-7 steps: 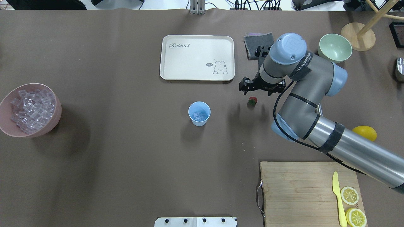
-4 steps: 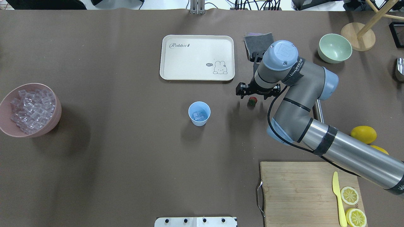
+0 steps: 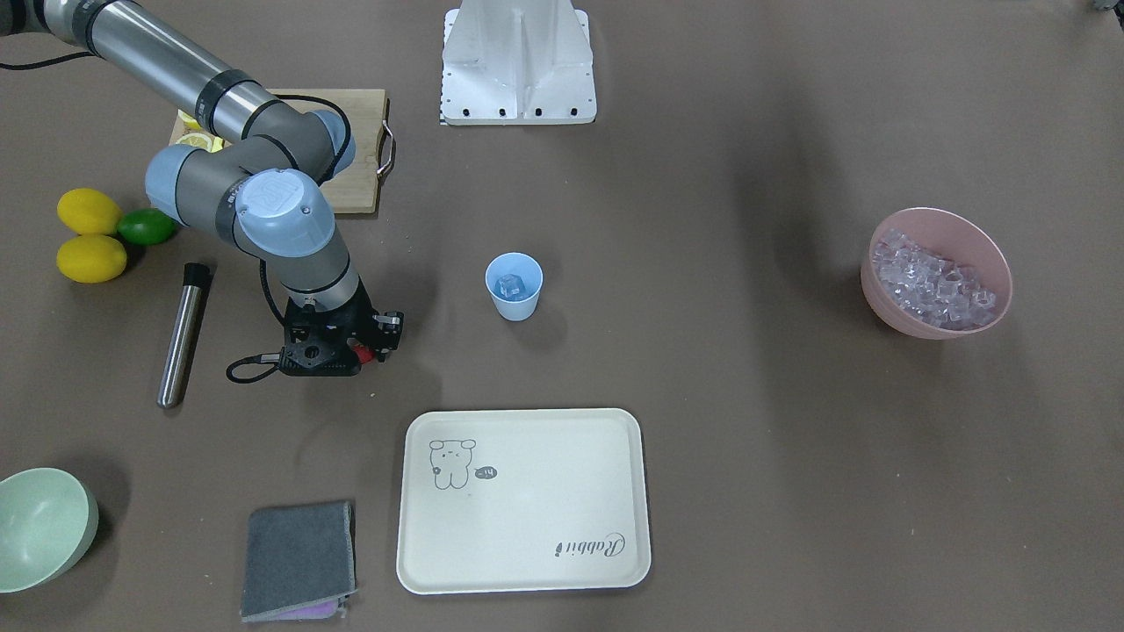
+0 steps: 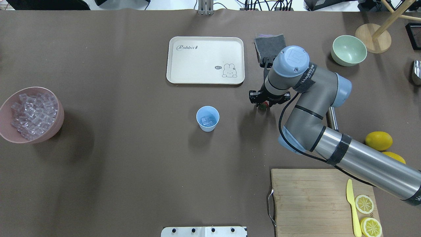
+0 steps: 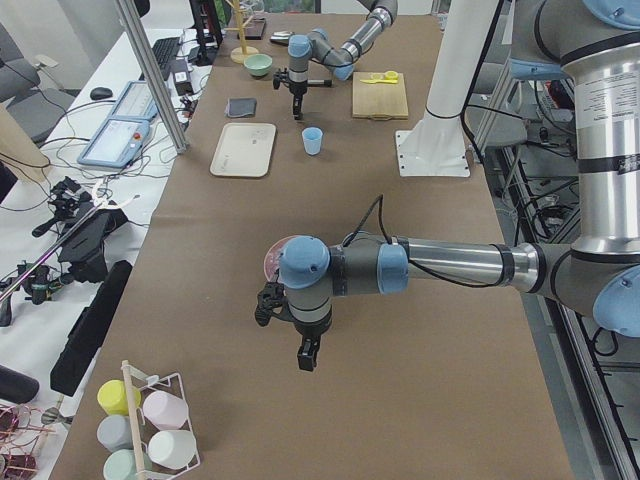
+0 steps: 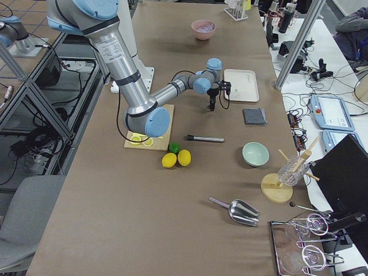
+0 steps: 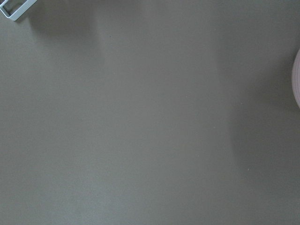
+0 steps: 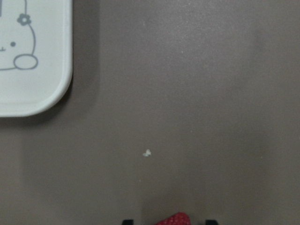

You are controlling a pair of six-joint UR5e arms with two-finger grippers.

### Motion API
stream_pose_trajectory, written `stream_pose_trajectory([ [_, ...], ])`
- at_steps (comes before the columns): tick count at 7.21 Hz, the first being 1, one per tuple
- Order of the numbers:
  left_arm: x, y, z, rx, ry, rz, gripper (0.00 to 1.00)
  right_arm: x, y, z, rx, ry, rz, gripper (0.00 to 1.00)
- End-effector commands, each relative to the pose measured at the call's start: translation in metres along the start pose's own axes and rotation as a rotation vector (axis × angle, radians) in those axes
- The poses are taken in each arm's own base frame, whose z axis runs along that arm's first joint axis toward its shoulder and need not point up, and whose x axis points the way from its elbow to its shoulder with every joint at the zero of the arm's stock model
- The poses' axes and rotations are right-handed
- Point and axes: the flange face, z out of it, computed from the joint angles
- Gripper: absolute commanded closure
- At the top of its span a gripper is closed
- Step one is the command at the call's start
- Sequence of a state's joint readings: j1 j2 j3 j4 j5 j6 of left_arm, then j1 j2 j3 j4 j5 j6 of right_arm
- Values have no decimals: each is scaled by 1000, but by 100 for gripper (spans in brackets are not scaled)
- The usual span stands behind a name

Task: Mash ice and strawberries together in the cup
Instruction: 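Close the right gripper on the strawberry and lift it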

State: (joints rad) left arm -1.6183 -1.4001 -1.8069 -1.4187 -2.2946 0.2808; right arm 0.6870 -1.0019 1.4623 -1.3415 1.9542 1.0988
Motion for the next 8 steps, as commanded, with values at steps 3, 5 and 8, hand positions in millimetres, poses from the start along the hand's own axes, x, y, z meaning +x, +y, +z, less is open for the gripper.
stream_pose_trajectory([
  [3, 0, 0, 0, 1, -2, 1, 1, -44, 9, -86, 88, -146, -81, 100],
  [5, 2, -2, -2, 8, -2, 8, 1, -100, 22, -133, 111, -252, -114, 100],
  [8, 3, -2, -4, 12, -3, 12, 1, -151, 63, -121, 92, -273, -83, 100],
])
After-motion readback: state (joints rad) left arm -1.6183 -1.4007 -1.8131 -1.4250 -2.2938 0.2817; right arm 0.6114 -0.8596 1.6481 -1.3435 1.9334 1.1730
